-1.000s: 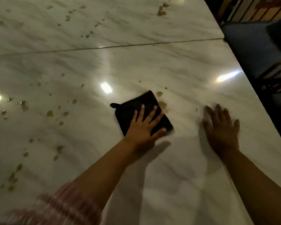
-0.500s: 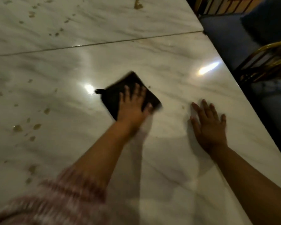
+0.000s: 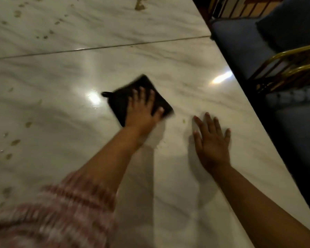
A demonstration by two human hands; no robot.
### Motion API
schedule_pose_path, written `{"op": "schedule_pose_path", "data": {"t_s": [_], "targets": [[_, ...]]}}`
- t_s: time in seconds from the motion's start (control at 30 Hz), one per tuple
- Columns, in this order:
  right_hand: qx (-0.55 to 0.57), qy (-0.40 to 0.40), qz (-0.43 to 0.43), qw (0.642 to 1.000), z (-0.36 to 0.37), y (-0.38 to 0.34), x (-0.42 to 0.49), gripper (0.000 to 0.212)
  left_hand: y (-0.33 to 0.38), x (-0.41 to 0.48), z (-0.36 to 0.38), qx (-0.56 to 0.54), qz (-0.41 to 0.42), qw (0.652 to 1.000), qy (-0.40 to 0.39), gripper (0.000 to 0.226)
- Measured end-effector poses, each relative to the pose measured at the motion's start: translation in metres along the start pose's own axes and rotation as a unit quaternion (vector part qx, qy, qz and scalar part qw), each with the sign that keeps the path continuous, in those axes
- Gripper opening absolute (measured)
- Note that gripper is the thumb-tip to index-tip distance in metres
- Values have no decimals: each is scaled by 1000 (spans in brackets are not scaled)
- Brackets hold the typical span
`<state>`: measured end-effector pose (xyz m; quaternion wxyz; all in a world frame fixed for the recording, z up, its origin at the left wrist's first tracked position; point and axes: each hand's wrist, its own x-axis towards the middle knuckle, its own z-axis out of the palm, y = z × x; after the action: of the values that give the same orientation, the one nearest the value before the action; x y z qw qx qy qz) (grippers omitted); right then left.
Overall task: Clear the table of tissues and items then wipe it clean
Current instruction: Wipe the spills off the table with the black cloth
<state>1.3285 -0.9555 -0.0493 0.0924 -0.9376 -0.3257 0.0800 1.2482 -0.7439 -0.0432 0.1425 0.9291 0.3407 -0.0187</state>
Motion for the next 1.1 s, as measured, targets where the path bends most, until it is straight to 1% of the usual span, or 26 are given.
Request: {"op": "schedule_pose_path", "data": {"t_s": [0.03, 0.07, 0.1, 0.13, 0.17, 0.2, 0.27, 0.3, 0.37, 0.4, 0.43, 0.5, 0.57, 0.6, 0.63, 0.67, 0.7, 0.77, 0.83, 0.9, 0.93, 0.97, 1.0, 1.03, 1.07, 1.1], "targets": [[13, 4, 0, 1000, 0, 1, 0, 56, 11, -28, 6, 12, 60, 998, -4, 65], [29, 8, 0, 1000, 0, 1, -1, 56, 9, -53, 10, 15, 103, 995, -5, 63], [41, 9, 0, 999, -1, 2, -1, 56, -3, -71, 10, 17, 115, 993, -2, 65], [45, 7, 0, 999, -1, 1, -1, 57, -22, -78, 6, 11, 96, 995, 7, 68], [45, 5, 1, 999, -1, 2, -1, 57, -43, -76, 1, 17, 48, 998, 23, 71], [43, 3, 0, 999, -1, 2, -1, 58, -64, -66, -4, 24, -18, 999, 38, 70], [44, 3, -6, 999, -1, 3, 1, 58, -85, -33, -13, 19, -152, 988, 34, 63], [57, 4, -7, 998, -2, 2, 1, 59, -82, -16, -16, 10, -192, 981, 27, 62], [115, 16, 2, 993, -6, 1, -1, 60, -52, 7, -13, 5, -216, 976, 20, 61], [146, 34, 10, 989, -11, 3, 1, 60, -31, 11, -7, 4, -202, 979, 23, 60], [156, 56, 17, 986, -16, 7, 5, 60, -9, 10, 0, 7, -169, 985, 27, 59], [115, 83, 32, 989, -28, 22, 26, 55, 33, -16, 19, 30, -72, 996, 37, 59], [75, 52, 41, 995, -37, 43, 53, 46, 62, -60, 32, 41, 49, 998, 16, 63], [60, 24, 31, 997, -39, 52, 65, 45, 64, -77, 33, 41, 94, 995, -1, 63], [42, 0, 13, 999, -38, 58, 72, 47, 57, -86, 32, 37, 115, 993, -10, 63], [25, -13, -5, 1000, -34, 62, 76, 49, 45, -86, 28, 31, 109, 994, -8, 63], [14, -14, -18, 1000, -31, 64, 77, 50, 30, -79, 24, 33, 78, 996, 6, 64], [12, -6, -25, 1000, -25, 64, 77, 51, 0, -52, 14, 37, -28, 998, 33, 65], [14, -4, -24, 1000, -25, 64, 79, 51, -14, -16, 5, 26, -129, 991, 26, 58], [13, -3, -24, 1000, -26, 65, 81, 52, 1, 13, 1, 12, -181, 983, 8, 57], [11, -3, -25, 1000, -25, 65, 81, 52, 18, 20, 4, 10, -180, 984, 4, 57], [11, -4, -27, 1000, -25, 65, 80, 52, 36, 20, 9, 16, -156, 988, 6, 57], [15, -5, -27, 1000, -26, 64, 79, 51, 53, 12, 16, 24, -106, 994, 14, 58], [17, -2, -24, 1000, -28, 63, 79, 51, 68, -4, 24, 32, -35, 999, 14, 61], [13, 10, -20, 1000, -32, 63, 81, 49, 76, -24, 27, 42, 42, 998, -2, 63], [4, 25, -17, 1000, -37, 62, 86, 46, 73, -40, 26, 42, 94, 994, -21, 63]]}}
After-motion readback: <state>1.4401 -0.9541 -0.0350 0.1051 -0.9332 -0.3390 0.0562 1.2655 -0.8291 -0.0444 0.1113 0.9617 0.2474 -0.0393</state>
